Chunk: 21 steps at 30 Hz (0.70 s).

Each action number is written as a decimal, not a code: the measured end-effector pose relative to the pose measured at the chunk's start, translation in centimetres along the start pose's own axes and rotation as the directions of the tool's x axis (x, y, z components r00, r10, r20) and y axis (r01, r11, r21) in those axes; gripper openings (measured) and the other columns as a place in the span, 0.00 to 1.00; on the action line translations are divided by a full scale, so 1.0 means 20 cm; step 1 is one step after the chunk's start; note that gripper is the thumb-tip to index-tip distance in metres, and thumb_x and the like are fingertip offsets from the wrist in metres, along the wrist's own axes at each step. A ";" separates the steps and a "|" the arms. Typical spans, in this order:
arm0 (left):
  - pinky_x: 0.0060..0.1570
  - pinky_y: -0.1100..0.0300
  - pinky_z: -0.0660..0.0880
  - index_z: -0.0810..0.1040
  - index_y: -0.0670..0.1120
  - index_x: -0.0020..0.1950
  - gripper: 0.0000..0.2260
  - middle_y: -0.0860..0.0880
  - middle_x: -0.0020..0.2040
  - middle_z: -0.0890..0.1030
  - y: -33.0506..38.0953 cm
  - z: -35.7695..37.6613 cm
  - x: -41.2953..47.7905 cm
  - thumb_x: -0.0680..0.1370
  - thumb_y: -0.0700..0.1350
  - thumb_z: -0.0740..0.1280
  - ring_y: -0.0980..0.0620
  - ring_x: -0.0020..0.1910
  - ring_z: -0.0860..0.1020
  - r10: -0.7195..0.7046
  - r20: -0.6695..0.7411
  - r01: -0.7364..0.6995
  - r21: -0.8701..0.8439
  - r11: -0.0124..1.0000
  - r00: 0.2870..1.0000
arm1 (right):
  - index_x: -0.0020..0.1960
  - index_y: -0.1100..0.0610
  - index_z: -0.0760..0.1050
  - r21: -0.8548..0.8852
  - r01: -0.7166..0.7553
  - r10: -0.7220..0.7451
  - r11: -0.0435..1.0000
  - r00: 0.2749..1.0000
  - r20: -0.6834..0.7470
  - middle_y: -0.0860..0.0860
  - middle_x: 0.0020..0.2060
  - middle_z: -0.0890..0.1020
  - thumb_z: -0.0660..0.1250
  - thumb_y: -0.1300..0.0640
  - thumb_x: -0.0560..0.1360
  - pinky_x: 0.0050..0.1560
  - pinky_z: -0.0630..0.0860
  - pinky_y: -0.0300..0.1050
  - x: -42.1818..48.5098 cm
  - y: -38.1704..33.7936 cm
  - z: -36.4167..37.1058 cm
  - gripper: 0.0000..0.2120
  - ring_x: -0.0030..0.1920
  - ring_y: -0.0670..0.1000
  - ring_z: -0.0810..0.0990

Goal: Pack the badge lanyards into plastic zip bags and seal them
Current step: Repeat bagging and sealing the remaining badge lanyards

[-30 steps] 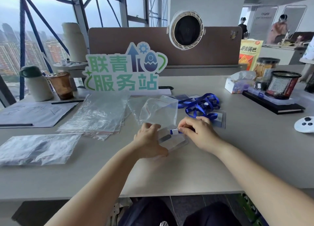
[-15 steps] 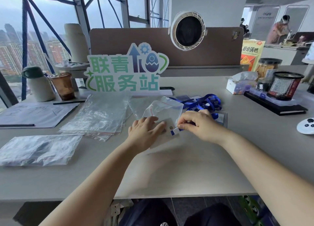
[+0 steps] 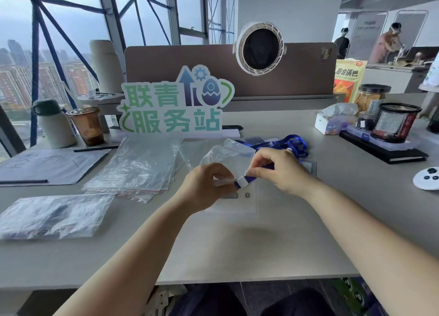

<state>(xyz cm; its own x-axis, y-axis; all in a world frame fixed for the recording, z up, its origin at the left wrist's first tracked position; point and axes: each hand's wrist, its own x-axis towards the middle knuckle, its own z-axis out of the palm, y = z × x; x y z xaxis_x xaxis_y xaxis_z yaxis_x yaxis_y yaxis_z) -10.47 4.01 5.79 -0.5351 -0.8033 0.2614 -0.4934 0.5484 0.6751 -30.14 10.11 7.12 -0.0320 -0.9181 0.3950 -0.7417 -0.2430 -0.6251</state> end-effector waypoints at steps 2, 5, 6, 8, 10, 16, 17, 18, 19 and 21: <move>0.32 0.75 0.66 0.80 0.50 0.44 0.07 0.58 0.38 0.78 0.01 -0.03 0.00 0.69 0.45 0.75 0.66 0.33 0.73 -0.012 0.008 0.012 -0.091 0.996 1.000 | 0.41 0.49 0.78 0.159 -0.003 0.006 0.987 1.000 -0.020 0.47 0.38 0.82 0.72 0.52 0.71 0.48 0.76 0.42 0.00 0.00 -0.01 0.03 0.41 0.45 0.79; 0.36 0.66 0.72 0.80 0.47 0.42 0.05 0.53 0.37 0.79 0.02 -0.08 -0.01 0.70 0.41 0.74 0.57 0.35 0.75 -0.122 -0.003 0.110 -0.410 0.905 0.993 | 0.44 0.51 0.78 0.246 -0.004 0.020 0.969 0.998 -0.064 0.47 0.34 0.80 0.66 0.53 0.75 0.44 0.73 0.36 -0.01 0.01 -0.01 0.03 0.36 0.41 0.76; 0.38 0.60 0.73 0.80 0.46 0.42 0.04 0.49 0.38 0.80 0.02 -0.10 -0.01 0.71 0.41 0.74 0.52 0.37 0.77 -0.154 -0.002 0.133 -0.492 0.860 0.988 | 0.46 0.50 0.78 0.247 -0.012 0.030 0.969 0.997 -0.070 0.49 0.33 0.79 0.64 0.53 0.76 0.44 0.73 0.39 -0.01 0.02 -0.01 0.04 0.35 0.43 0.76; 0.38 0.57 0.75 0.79 0.44 0.44 0.04 0.44 0.41 0.80 0.02 -0.11 0.00 0.72 0.41 0.72 0.48 0.38 0.78 -0.182 0.019 0.158 -0.591 0.791 0.983 | 0.50 0.51 0.79 0.250 -0.032 0.049 0.968 0.997 -0.061 0.55 0.36 0.81 0.63 0.55 0.78 0.45 0.73 0.41 -0.02 0.04 0.01 0.06 0.36 0.45 0.75; 0.35 0.60 0.74 0.79 0.43 0.45 0.04 0.45 0.40 0.80 0.02 -0.10 0.01 0.73 0.43 0.71 0.49 0.36 0.77 -0.195 0.042 0.175 -0.648 0.741 0.980 | 0.53 0.51 0.80 0.237 -0.056 0.071 0.970 0.996 -0.056 0.53 0.38 0.82 0.62 0.57 0.78 0.45 0.72 0.36 -0.04 0.04 0.04 0.08 0.36 0.42 0.75; 0.36 0.60 0.72 0.78 0.44 0.43 0.08 0.48 0.39 0.80 0.04 -0.02 0.09 0.72 0.47 0.72 0.50 0.37 0.77 -0.342 -0.130 0.178 -0.657 0.733 0.931 | 0.42 0.48 0.79 -0.024 -0.078 0.078 0.997 0.997 0.007 0.45 0.33 0.77 0.60 0.52 0.79 0.50 0.69 0.45 -0.09 0.03 0.10 0.11 0.41 0.50 0.76; 0.36 0.61 0.72 0.79 0.45 0.45 0.08 0.48 0.42 0.81 0.04 -0.01 0.11 0.72 0.47 0.73 0.51 0.39 0.78 -0.359 -0.184 0.171 -0.630 0.758 0.915 | 0.48 0.50 0.80 -0.082 -0.067 0.070 0.994 0.997 0.032 0.45 0.35 0.77 0.60 0.52 0.79 0.54 0.67 0.47 -0.10 0.03 0.10 0.10 0.44 0.53 0.75; 0.37 0.61 0.73 0.79 0.45 0.48 0.09 0.48 0.45 0.81 0.03 -0.01 0.13 0.71 0.47 0.73 0.51 0.42 0.78 -0.362 -0.237 0.163 -0.589 0.792 0.901 | 0.53 0.49 0.79 -0.135 -0.061 0.069 0.989 0.996 0.054 0.46 0.38 0.77 0.60 0.51 0.79 0.56 0.66 0.49 -0.11 0.03 0.10 0.10 0.47 0.55 0.73; 0.40 0.60 0.75 0.79 0.46 0.50 0.11 0.49 0.48 0.81 0.03 0.00 0.14 0.71 0.47 0.74 0.50 0.44 0.79 -0.349 -0.288 0.158 -0.525 0.836 0.892 | 0.56 0.49 0.78 -0.181 -0.053 0.066 0.982 0.995 0.071 0.46 0.40 0.77 0.60 0.51 0.79 0.58 0.64 0.48 -0.12 0.02 0.09 0.10 0.48 0.54 0.71; 0.43 0.58 0.76 0.80 0.48 0.51 0.12 0.51 0.50 0.82 0.04 0.00 0.14 0.70 0.47 0.74 0.50 0.47 0.79 -0.289 -0.348 0.156 -0.362 0.919 0.892 | 0.55 0.52 0.78 -0.270 0.002 0.028 0.963 0.994 0.108 0.47 0.41 0.77 0.61 0.51 0.79 0.57 0.61 0.46 -0.12 0.00 0.06 0.10 0.43 0.48 0.68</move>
<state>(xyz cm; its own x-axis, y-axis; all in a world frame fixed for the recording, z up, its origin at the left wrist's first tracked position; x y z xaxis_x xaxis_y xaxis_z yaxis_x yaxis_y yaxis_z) -12.44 2.14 7.08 -0.0959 -0.9557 0.2783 -0.2888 0.2943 0.9110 -29.26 11.96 5.46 0.0198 -0.9530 0.3024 -0.8952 -0.1515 -0.4191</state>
